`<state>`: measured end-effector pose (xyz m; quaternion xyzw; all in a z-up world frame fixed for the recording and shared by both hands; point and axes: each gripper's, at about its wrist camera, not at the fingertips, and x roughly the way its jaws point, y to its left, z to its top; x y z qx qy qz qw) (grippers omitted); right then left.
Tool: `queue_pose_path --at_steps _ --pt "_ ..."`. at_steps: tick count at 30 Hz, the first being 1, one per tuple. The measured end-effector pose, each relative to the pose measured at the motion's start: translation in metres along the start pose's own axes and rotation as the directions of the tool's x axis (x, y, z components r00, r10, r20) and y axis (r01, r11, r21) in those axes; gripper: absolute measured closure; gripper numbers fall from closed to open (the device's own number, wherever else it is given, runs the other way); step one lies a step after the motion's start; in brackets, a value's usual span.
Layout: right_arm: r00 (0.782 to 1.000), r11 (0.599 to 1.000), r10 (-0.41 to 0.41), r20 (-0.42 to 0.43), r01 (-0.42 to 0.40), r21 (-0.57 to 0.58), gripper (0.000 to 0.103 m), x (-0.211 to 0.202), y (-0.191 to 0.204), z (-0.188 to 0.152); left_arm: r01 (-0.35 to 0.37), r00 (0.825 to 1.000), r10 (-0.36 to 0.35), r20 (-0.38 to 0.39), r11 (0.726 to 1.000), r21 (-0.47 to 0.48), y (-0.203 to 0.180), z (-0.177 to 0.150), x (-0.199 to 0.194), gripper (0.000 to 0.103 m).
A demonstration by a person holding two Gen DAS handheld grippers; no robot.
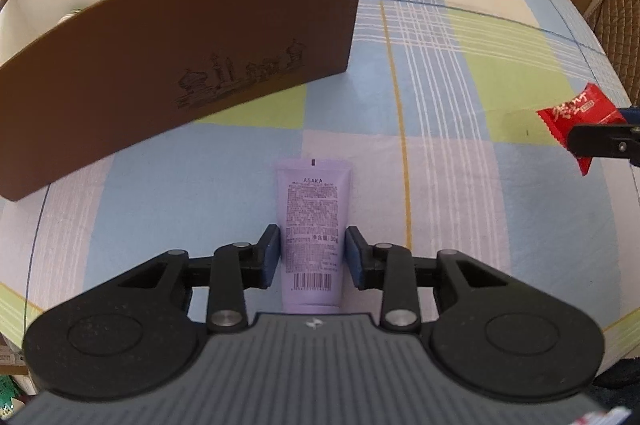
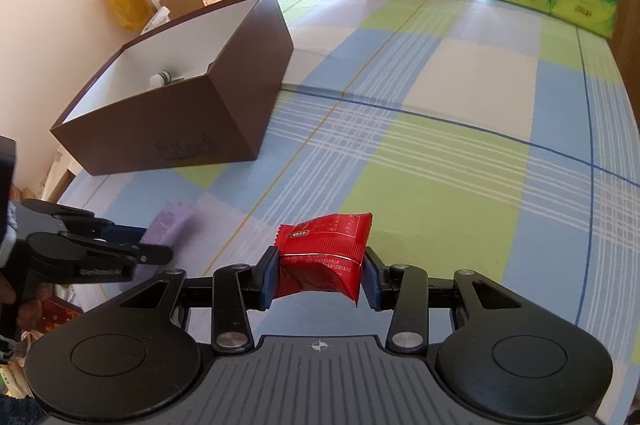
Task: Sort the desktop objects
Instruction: 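Carry the purple tube and red packet over the brown box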
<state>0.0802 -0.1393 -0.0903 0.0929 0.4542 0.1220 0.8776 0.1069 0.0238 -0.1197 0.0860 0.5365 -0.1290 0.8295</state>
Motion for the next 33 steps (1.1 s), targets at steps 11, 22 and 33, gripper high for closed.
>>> queue_pose_path --at_steps 11,22,33 --pt "0.998 0.995 0.067 0.005 -0.066 -0.079 0.064 0.015 0.032 0.017 0.015 0.991 -0.004 0.134 0.997 -0.078 0.028 0.001 -0.053 0.074" --pt "0.992 0.983 0.122 0.034 -0.116 -0.143 0.064 0.026 0.063 0.042 0.008 0.971 0.021 0.239 0.992 -0.123 0.053 0.012 -0.095 0.074" --pt "0.983 0.977 0.153 0.102 -0.135 -0.162 0.064 0.026 0.091 0.073 -0.001 0.947 0.049 0.318 0.989 -0.149 0.086 0.024 -0.131 0.074"
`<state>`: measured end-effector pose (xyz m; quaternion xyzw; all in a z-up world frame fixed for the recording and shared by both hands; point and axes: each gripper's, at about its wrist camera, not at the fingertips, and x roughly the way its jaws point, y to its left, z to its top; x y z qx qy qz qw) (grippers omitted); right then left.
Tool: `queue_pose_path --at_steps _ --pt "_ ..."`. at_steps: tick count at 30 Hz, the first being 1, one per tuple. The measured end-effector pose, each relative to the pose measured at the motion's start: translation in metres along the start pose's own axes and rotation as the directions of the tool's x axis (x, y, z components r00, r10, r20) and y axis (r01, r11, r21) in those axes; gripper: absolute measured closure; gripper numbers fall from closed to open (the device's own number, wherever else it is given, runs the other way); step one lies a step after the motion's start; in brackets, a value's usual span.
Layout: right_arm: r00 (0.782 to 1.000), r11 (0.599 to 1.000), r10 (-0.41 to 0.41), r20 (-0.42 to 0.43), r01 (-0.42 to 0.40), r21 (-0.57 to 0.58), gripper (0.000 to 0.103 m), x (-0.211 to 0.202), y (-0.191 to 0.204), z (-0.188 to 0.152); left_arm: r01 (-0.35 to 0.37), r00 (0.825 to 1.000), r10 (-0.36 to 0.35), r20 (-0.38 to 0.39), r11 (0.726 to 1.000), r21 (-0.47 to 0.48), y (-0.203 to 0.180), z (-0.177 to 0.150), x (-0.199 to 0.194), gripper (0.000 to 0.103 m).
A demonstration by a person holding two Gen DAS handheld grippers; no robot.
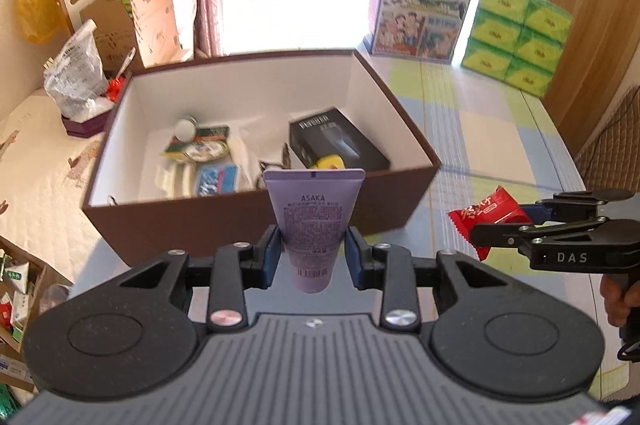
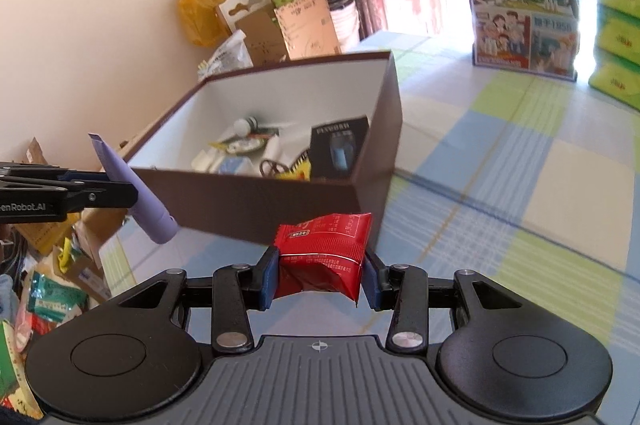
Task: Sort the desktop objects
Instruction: 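Carry the purple tube and red packet over the brown box, then release the purple tube and red packet into the brown box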
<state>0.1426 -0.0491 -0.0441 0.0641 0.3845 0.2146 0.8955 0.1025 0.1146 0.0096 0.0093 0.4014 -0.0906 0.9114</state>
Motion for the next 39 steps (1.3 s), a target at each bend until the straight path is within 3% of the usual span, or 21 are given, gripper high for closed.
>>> queue_pose_path --at_steps 9,16,28,39 --pt "0.995 0.998 0.033 0.099 -0.027 -0.059 0.064 0.013 0.027 0.049 -0.002 0.995 0.005 0.097 1.000 -0.030 0.035 0.027 -0.028 0.074" --pt "0.994 0.995 0.038 0.105 -0.028 -0.099 0.064 0.053 0.048 0.079 -0.017 0.989 0.022 0.147 0.999 -0.037 0.068 0.059 -0.024 0.074" --pt "0.996 0.991 -0.059 0.061 0.066 -0.116 0.064 0.134 0.050 0.120 -0.030 0.996 0.033 0.079 0.999 -0.038 0.120 0.101 0.059 0.074" --pt "0.993 0.991 -0.119 -0.004 0.119 -0.060 0.064 0.186 0.031 0.141 -0.007 0.999 0.006 -0.038 0.999 -0.035 0.133 0.119 0.148 0.074"
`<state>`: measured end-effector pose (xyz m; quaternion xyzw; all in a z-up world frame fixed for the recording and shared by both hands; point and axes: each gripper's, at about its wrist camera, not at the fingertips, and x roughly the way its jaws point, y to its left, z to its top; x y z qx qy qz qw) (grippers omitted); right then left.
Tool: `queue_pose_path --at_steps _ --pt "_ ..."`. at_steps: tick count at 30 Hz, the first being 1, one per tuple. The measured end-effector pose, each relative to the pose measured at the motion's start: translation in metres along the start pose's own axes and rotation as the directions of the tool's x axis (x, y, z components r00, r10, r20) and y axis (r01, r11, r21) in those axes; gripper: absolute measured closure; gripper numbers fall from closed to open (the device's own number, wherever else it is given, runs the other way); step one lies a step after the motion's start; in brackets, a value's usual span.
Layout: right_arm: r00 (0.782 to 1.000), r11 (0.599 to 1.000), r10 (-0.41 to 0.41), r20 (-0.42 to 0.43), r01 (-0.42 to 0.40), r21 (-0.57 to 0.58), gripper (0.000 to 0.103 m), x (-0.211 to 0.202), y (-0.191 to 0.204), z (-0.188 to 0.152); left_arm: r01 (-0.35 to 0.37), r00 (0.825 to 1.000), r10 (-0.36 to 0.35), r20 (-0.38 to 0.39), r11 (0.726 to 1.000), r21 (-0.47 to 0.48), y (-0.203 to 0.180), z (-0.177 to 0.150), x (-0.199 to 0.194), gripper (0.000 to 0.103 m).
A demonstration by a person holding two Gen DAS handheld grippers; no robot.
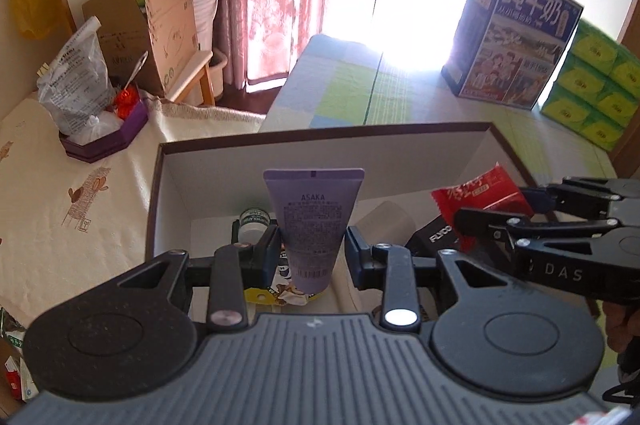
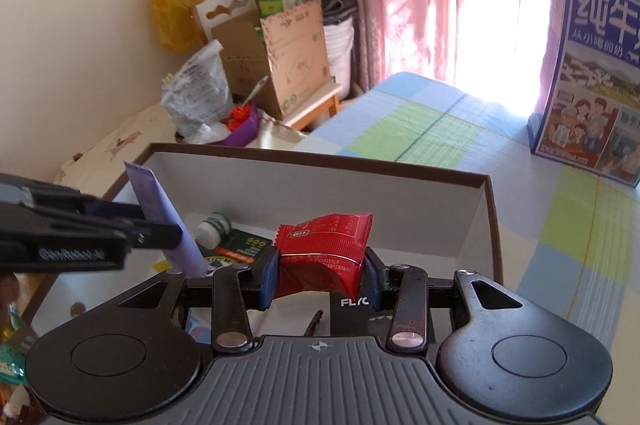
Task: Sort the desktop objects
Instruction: 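Release the purple tube and red packet into the brown box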
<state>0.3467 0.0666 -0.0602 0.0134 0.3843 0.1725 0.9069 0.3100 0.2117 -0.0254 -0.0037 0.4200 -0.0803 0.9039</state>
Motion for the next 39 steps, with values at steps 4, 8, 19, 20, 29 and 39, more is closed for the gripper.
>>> queue_pose_path --at_steps 4,8,19,20,29,39 --pt "1.000 1.000 -0.009 -0.015 0.010 0.005 0.064 0.009 -0.001 0.004 -0.001 0.999 0.002 -0.050 1.000 0.009 0.001 0.004 0.026 0.074" --pt "1.000 1.000 -0.014 -0.021 0.014 0.007 0.064 0.014 0.000 0.007 -0.003 0.996 0.004 -0.088 1.000 0.016 0.002 0.008 0.046 0.073" --pt "0.998 0.999 -0.043 -0.042 0.044 0.029 0.063 0.026 -0.004 0.008 0.016 0.997 -0.013 -0.078 0.999 0.029 0.012 0.020 0.051 0.062" --pt "0.998 0.998 -0.045 -0.043 0.046 0.034 0.063 0.027 -0.005 0.008 0.017 0.997 -0.015 -0.078 0.999 0.028 0.013 0.020 0.051 0.057" --pt "0.997 0.996 -0.074 -0.012 0.074 0.055 0.063 0.031 -0.010 0.013 0.034 0.997 -0.032 -0.065 0.999 0.025 0.020 0.022 0.044 0.051" --pt "0.990 0.992 -0.106 0.088 0.099 0.080 0.021 0.005 -0.017 0.015 0.032 0.998 -0.030 -0.050 0.999 0.041 0.019 0.019 0.035 0.035"
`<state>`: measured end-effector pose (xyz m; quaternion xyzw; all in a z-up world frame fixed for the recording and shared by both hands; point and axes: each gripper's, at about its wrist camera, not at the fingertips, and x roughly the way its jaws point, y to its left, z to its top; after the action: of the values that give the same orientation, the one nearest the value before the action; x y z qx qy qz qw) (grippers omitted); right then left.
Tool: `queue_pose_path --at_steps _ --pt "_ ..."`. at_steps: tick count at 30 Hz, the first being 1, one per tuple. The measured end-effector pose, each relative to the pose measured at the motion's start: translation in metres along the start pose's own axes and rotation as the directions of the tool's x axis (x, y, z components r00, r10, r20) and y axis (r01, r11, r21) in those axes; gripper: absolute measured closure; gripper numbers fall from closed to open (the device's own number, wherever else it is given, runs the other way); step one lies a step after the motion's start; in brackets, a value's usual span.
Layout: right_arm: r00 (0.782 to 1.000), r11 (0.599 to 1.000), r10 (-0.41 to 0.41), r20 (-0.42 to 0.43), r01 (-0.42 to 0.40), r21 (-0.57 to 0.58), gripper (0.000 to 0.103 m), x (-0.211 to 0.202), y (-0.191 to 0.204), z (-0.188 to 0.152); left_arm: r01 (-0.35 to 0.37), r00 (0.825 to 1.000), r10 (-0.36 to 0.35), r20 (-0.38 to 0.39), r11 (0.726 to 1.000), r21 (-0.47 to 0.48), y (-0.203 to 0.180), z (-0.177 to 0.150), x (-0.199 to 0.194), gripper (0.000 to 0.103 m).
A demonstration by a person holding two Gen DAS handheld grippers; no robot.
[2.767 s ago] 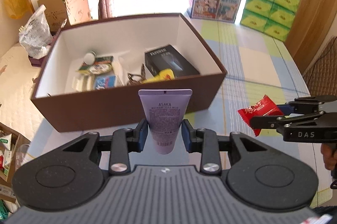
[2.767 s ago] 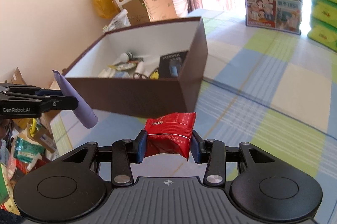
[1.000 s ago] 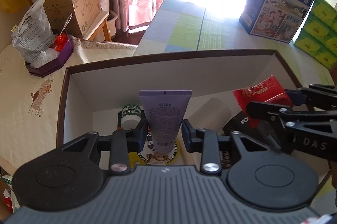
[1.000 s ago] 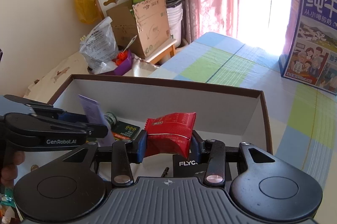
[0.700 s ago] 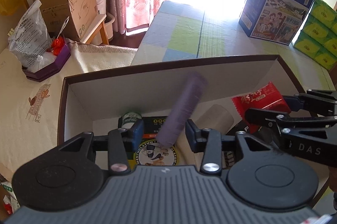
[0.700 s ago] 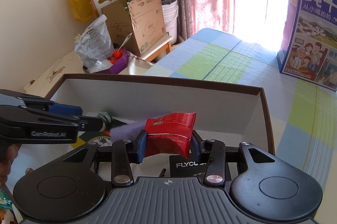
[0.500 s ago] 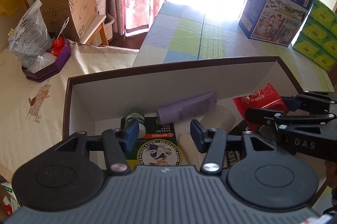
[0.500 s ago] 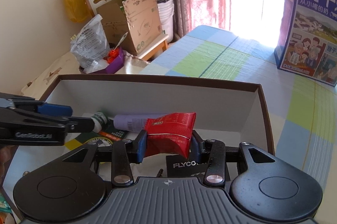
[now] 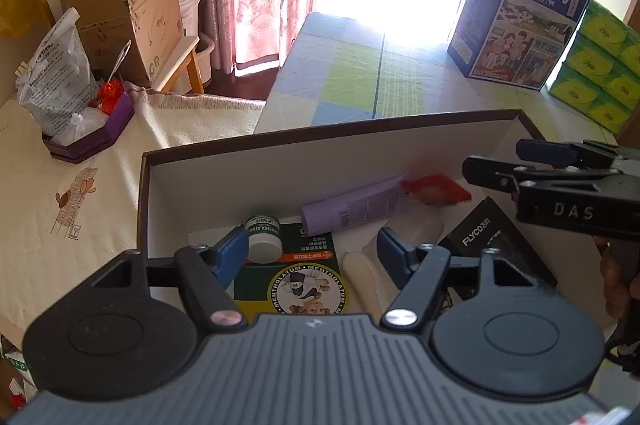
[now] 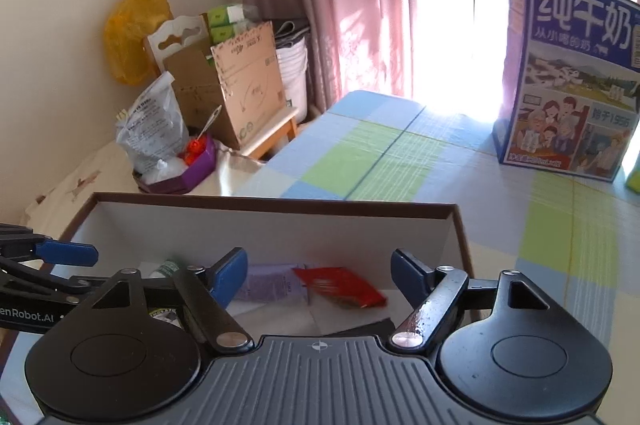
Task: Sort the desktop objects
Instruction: 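Release the purple tube and red packet into the brown box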
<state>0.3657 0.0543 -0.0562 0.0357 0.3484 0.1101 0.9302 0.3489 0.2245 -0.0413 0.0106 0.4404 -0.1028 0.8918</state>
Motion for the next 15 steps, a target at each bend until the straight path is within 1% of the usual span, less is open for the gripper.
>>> queue_pose_path --at_steps 2,3,5,8,9,11,13,15 --pt "1.000 1.000 0.004 0.014 -0.004 -0.015 0.010 -0.013 0.003 -0.004 0.002 1.000 -0.002 0.007 1.000 0.001 0.000 -0.002 -0.005 0.031" --pt "1.000 1.000 0.004 0.022 -0.004 -0.027 0.008 -0.020 0.005 -0.007 0.001 1.000 -0.001 0.010 1.000 0.001 -0.001 -0.004 -0.008 0.029" --pt "1.000 0.999 0.001 0.029 0.001 -0.050 0.002 -0.033 0.009 -0.013 -0.004 1.000 0.003 0.021 1.000 0.005 -0.002 -0.008 -0.015 0.022" --pt "1.000 0.999 -0.005 0.025 0.006 -0.049 0.002 -0.052 0.011 -0.022 -0.025 0.999 0.024 0.043 0.999 0.021 -0.005 -0.015 -0.028 0.017" --pt "1.000 0.999 0.000 0.022 0.001 -0.041 0.002 -0.059 0.011 -0.026 -0.031 0.998 0.029 0.050 0.999 0.022 -0.006 -0.017 -0.032 0.016" --pt "1.000 0.999 0.016 0.020 -0.015 -0.028 0.002 -0.072 0.011 -0.032 -0.041 0.997 0.039 0.061 0.999 0.022 -0.009 -0.021 -0.042 0.011" --pt "0.999 0.999 0.031 0.031 -0.031 -0.008 0.002 -0.085 0.010 -0.038 -0.054 0.996 0.052 0.074 0.998 0.022 -0.013 -0.026 -0.052 0.010" --pt "0.998 0.999 0.046 0.030 -0.046 0.005 0.002 -0.096 0.009 -0.044 -0.073 0.993 0.070 0.093 0.997 0.022 -0.017 -0.029 -0.063 0.007"
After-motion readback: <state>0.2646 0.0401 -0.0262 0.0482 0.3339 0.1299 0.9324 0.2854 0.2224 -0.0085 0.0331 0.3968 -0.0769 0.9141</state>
